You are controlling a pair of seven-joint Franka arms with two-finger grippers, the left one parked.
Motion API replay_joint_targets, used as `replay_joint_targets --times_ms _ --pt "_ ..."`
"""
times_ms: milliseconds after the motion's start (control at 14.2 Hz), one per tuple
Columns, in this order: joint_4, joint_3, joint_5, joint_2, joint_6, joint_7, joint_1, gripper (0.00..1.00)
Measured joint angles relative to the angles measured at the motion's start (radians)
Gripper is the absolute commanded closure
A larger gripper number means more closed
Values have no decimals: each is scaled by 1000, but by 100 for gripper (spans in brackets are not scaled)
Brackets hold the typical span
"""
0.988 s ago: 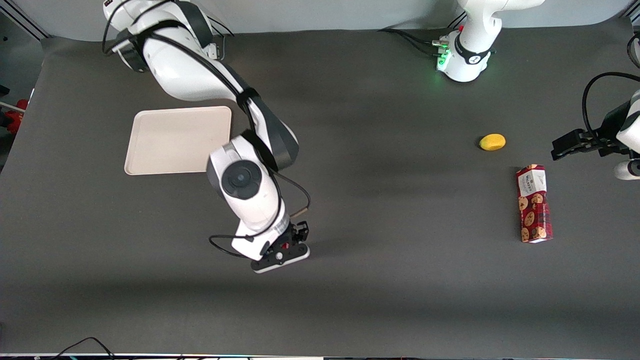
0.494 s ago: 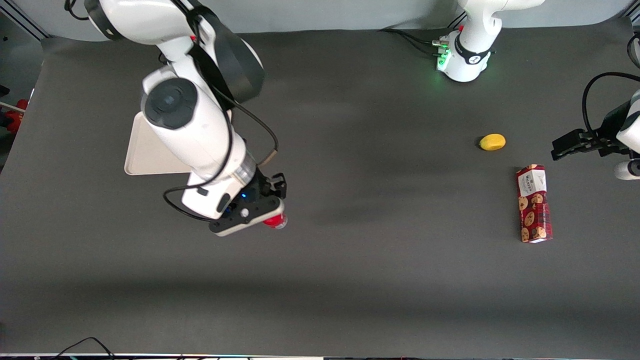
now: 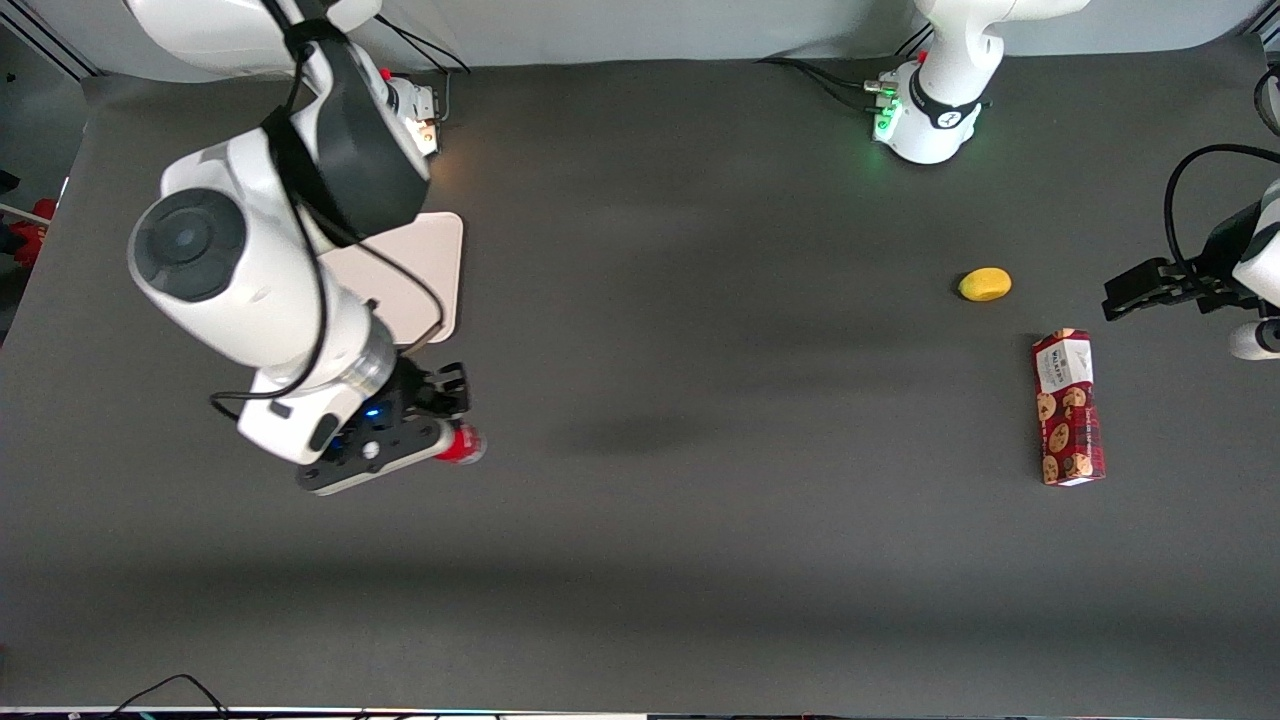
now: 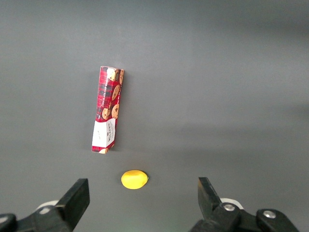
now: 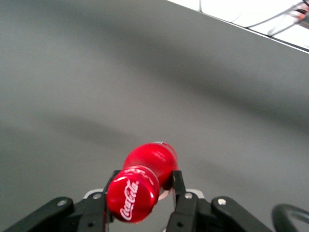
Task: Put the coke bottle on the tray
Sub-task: 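Lift the bottle and carry it toward the white tray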
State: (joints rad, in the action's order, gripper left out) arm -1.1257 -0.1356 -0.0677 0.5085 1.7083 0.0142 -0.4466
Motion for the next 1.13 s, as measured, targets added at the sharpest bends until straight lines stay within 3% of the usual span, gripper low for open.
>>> replay_joint_targets --times_ms 212,635,1129 --pt "-329 -47 0 -173 160 129 37 100" --pt "-815 -64 15 -463 300 369 220 100" --pt "-1157 -63 21 -594 471 612 460 100"
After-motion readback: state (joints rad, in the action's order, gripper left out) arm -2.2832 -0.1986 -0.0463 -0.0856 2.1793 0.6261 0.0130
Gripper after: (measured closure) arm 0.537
